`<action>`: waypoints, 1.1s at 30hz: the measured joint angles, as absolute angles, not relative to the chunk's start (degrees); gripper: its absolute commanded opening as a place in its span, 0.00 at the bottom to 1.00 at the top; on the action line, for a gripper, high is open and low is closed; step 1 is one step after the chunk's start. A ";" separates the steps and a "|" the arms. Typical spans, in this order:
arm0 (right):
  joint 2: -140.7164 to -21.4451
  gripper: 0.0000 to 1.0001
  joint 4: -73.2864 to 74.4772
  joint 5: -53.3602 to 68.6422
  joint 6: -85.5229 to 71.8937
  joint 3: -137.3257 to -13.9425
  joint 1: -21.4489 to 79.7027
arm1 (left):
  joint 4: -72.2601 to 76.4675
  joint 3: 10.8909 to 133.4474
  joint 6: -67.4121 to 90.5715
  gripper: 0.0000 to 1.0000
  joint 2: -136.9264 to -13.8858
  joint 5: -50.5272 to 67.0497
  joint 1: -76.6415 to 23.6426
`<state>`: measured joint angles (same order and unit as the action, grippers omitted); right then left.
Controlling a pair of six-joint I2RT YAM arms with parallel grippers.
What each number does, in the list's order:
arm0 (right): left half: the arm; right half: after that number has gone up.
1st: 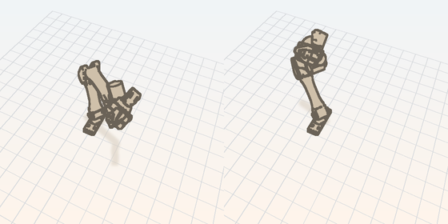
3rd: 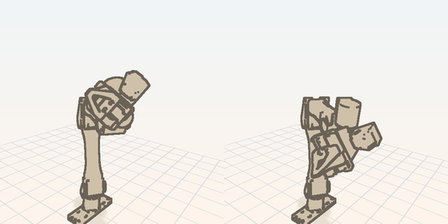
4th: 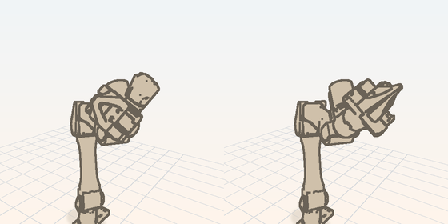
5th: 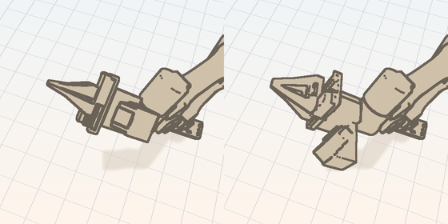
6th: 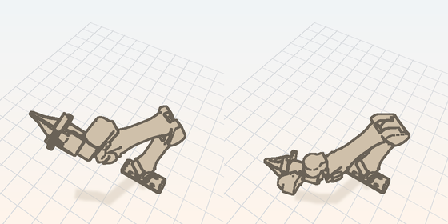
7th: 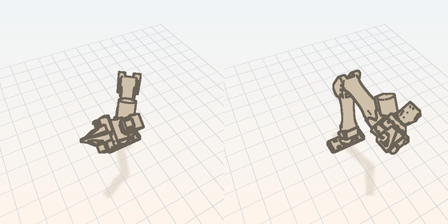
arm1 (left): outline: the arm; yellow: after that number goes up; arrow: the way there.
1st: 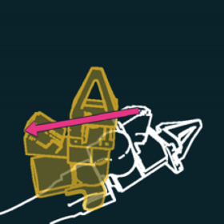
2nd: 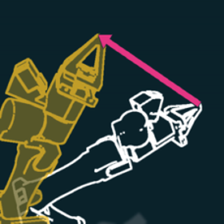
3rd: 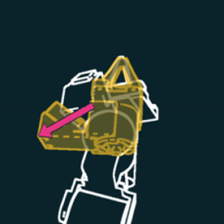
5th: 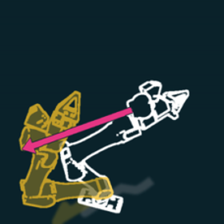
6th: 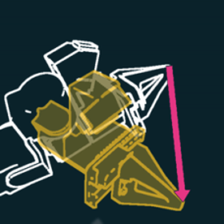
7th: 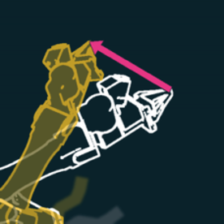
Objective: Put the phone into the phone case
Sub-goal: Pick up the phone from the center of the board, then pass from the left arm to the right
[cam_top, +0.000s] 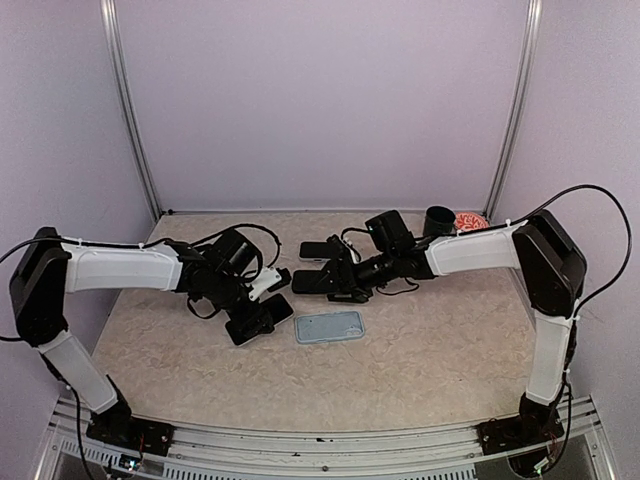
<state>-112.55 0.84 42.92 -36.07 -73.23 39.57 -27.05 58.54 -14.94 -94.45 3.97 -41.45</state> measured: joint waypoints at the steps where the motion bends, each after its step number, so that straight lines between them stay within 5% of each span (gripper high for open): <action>1: -112.68 0.97 0.62 43.16 -36.45 -73.21 39.57 | -27.03 58.54 -14.79 0.61 -93.56 4.05 -41.69; 33: -117.40 0.82 -11.55 53.95 -49.30 -73.36 42.09 | -26.46 59.02 -12.67 0.62 -87.72 2.57 -49.63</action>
<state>-117.40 -11.55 53.95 -49.30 -73.36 42.09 -26.46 59.02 -12.67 -87.72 2.57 -49.63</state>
